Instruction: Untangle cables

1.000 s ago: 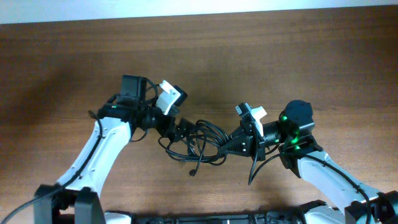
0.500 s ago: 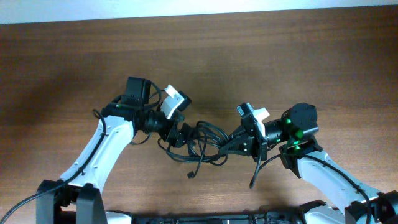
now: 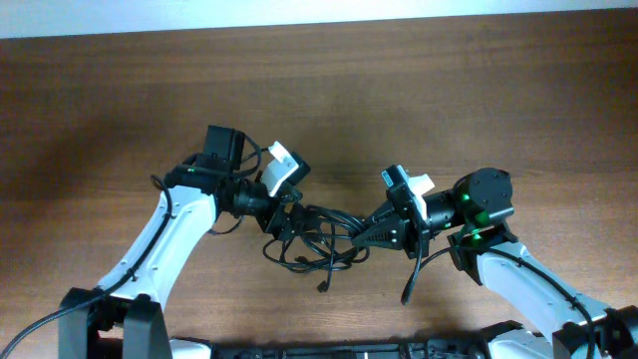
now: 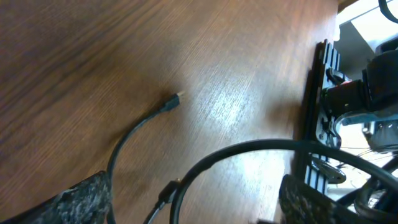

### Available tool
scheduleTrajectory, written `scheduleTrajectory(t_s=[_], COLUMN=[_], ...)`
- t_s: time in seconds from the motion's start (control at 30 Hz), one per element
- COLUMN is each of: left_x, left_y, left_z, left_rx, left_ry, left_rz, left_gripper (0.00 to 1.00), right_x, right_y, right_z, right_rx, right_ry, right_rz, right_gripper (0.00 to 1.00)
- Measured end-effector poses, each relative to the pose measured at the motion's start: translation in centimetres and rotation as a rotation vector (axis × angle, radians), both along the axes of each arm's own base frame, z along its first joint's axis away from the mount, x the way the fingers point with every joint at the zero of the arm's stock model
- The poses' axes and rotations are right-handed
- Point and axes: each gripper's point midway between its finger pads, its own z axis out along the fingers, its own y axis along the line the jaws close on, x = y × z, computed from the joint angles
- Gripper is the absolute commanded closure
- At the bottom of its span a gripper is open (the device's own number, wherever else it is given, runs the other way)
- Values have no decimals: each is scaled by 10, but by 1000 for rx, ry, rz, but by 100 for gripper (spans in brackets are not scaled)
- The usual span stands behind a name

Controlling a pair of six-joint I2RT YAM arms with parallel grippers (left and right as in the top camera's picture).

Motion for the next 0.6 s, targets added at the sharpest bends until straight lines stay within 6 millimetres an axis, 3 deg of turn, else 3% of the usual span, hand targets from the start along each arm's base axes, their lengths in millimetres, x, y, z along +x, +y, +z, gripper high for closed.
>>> scheduleTrajectory(t_s=[0.13, 0.27, 0.37, 0.43, 0.53, 0.6], left_x=[-1, -13, -18, -20, -21, -25], left_y=[-15, -25, -28, -31, -39, -44], left_z=[-1, -10, -14, -16, -18, -22], left_rx=[-15, 10, 25, 26, 15, 11], left_ry=[-65, -62, -62, -76, -111, -123], left_rz=[-53, -97, -112, -125, -149, -167], left_gripper=[29, 27, 35, 48, 94, 100], right_x=[0, -1, -1, -1, -1, -1], right_y=[0, 0, 0, 0, 0, 0], right_z=[0, 0, 0, 0, 0, 0], right_rx=[-5, -8, -11, -13, -14, -14], right_ry=[18, 30, 40, 47, 49, 51], right_rz=[0, 5, 8, 8, 7, 7], right_gripper=[96, 96, 96, 96, 96, 96])
